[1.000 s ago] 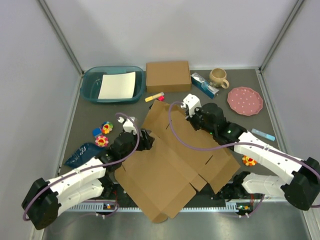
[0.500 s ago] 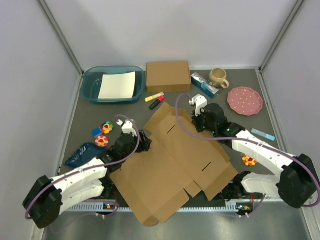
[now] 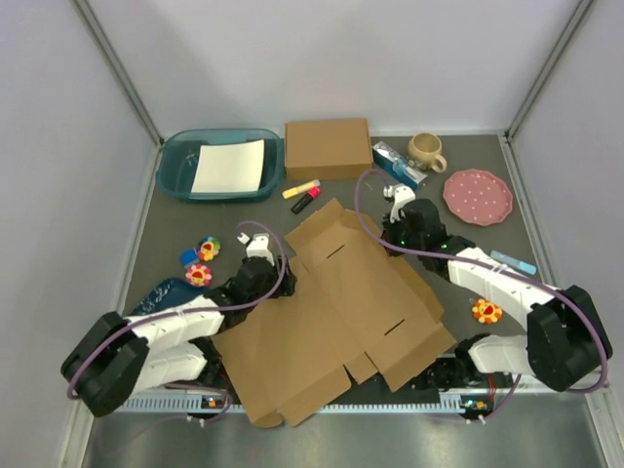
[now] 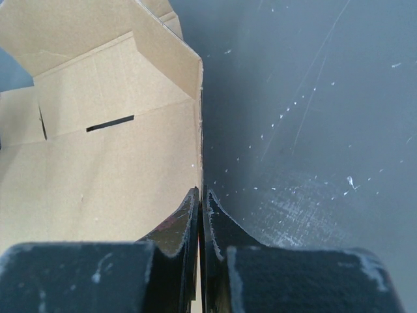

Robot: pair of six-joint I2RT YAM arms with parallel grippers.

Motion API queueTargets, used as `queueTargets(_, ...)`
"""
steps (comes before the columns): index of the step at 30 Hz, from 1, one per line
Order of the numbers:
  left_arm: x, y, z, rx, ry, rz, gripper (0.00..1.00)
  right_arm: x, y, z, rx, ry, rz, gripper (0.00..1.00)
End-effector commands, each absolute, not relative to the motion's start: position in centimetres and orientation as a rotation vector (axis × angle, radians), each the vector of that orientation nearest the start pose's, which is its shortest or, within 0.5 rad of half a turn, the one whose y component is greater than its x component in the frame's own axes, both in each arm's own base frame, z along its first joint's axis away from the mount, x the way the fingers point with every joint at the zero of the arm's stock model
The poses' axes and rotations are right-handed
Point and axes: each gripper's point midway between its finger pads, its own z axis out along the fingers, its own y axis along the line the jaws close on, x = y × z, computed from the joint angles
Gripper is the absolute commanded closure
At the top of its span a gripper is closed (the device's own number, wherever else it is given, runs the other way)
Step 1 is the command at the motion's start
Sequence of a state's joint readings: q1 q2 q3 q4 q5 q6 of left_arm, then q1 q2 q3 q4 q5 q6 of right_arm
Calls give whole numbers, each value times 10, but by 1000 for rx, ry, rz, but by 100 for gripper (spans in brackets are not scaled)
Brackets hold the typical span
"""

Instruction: Fold the paper box

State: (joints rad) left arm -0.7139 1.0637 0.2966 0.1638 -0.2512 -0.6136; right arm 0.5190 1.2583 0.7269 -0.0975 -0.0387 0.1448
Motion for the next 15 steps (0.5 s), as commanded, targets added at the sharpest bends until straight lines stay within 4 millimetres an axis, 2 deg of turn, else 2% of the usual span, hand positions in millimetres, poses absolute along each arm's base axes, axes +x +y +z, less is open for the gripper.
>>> queueTargets(1, 262, -196, 68, -41, 2132, -537, 29, 310, 189, 108, -372, 2200, 472, 100)
queueTargets(2, 263, -196, 66, -41, 2140, -532, 29, 309, 189, 106, -372, 2206, 480, 100)
queueTargets(9, 293, -199, 97, -88, 2059, -569, 29, 308, 192, 105, -375, 2208, 502, 100)
queueTargets(12, 303, -197, 91, -97, 2101, -562, 29, 308, 192, 103, -377, 2214, 502, 100)
queueTargets(15, 301, -196, 73, -123, 2168, -581, 30, 307, 193, 98, -381, 2227, 509, 100)
